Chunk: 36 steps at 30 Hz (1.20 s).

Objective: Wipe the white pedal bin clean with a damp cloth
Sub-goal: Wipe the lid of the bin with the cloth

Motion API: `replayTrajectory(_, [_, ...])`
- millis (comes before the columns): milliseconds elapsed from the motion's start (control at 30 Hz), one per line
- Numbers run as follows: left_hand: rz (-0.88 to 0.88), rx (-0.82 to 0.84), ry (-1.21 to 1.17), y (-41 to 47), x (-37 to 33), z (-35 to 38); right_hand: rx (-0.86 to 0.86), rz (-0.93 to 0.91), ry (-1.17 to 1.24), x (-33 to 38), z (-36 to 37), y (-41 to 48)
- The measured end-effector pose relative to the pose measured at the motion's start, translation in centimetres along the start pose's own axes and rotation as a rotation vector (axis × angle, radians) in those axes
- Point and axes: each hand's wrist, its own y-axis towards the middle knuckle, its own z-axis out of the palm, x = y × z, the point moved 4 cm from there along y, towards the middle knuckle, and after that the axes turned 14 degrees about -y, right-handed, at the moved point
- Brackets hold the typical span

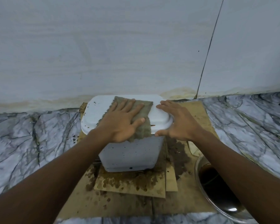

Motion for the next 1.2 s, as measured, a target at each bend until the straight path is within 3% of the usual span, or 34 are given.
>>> replayTrajectory(267, [-0.245,-0.062,-0.057,3.7,4.8,-2.6,0.022,0.006,-0.059,0.6,-0.1,0.3])
replayTrajectory(467, [-0.135,-0.013,-0.002,6.3,-0.8,-0.5,0.025,0.027,-0.012,-0.2,-0.3,-0.4])
replayTrajectory(667, [0.030,0.011,0.016,1.4,-1.8,0.8,-0.026,-0.008,0.044,-0.1,0.1,-0.6])
replayTrajectory(900, [-0.163,-0.066,-0.056,-0.1,5.2,-2.2,0.004,0.019,0.018,0.6,-0.2,-0.4])
replayTrajectory(1033, [-0.273,-0.079,-0.038,2.3,4.8,-2.5,0.013,0.027,-0.018,0.8,-0.1,0.1])
replayTrajectory(1200, [-0.152,-0.016,-0.023,3.9,-0.5,-0.7,0.015,0.038,-0.018,0.4,-0.1,-0.1])
